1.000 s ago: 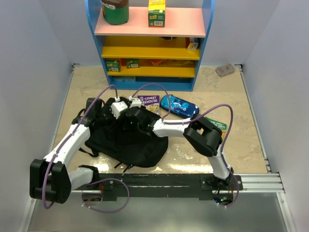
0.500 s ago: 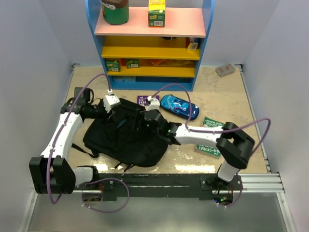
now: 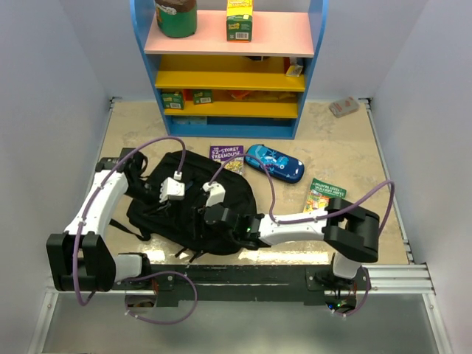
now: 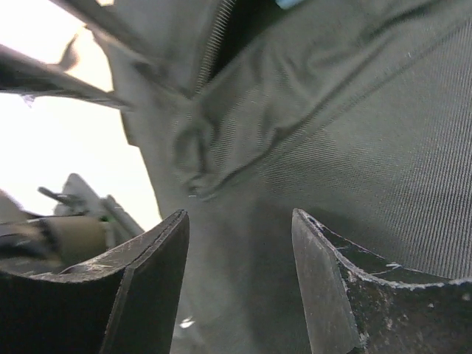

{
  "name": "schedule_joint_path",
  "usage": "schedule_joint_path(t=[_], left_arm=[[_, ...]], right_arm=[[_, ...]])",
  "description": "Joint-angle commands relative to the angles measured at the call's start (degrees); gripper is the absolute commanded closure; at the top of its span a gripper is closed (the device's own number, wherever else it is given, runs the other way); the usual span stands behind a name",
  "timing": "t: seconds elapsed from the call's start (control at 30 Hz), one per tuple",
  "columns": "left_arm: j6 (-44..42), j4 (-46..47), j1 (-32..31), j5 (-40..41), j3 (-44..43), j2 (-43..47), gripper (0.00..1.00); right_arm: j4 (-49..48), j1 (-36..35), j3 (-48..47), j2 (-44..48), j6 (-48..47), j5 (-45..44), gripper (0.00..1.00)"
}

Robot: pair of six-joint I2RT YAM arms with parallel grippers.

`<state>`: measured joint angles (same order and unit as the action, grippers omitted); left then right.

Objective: Pack the student bag
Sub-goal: Zip the student bag at the center of the board.

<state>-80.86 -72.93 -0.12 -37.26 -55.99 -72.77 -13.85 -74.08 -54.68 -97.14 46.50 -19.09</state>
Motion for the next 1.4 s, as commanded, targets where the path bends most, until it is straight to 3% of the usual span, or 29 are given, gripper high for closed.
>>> schedule_joint_path(t=[0.0,0.53,0.7,0.83,1.27,1.33,1.37], left_arm=[[-7.11,-2.4,0.12,0.08,0.44,1.32,0.64],[0.7,10.07,-3.57,4.65,4.66,-1.32,0.7],[4.39,12.98,-5.59,4.56,4.83,-1.84,0.8],[6.85,13.95,-5.68,4.91,3.7,-1.85,0.99],[16.78,17.29,-4.19,-0.62,-2.37,-0.35,1.0],[16.26,16.33,-4.27,-1.41,-2.28,-0.96,1.0],[13.82,13.8,-4.62,-1.68,-2.11,-1.32,1.0]], right_arm=[[0.84,-0.01,-3.24,-2.26,-0.97,-2.62,0.4],[1.1,-1.68,0.97,-2.53,0.17,-3.93,0.5],[0.66,-2.55,4.56,-0.42,0.43,-5.77,0.54],[-0.83,-3.0,9.31,2.74,1.05,-7.27,0.56],[0.66,-6.68,16.35,4.24,0.61,-11.57,0.74],[2.5,-7.82,16.44,4.33,1.22,-12.81,0.74],[3.12,-7.74,16.01,5.03,1.4,-13.77,0.68]])
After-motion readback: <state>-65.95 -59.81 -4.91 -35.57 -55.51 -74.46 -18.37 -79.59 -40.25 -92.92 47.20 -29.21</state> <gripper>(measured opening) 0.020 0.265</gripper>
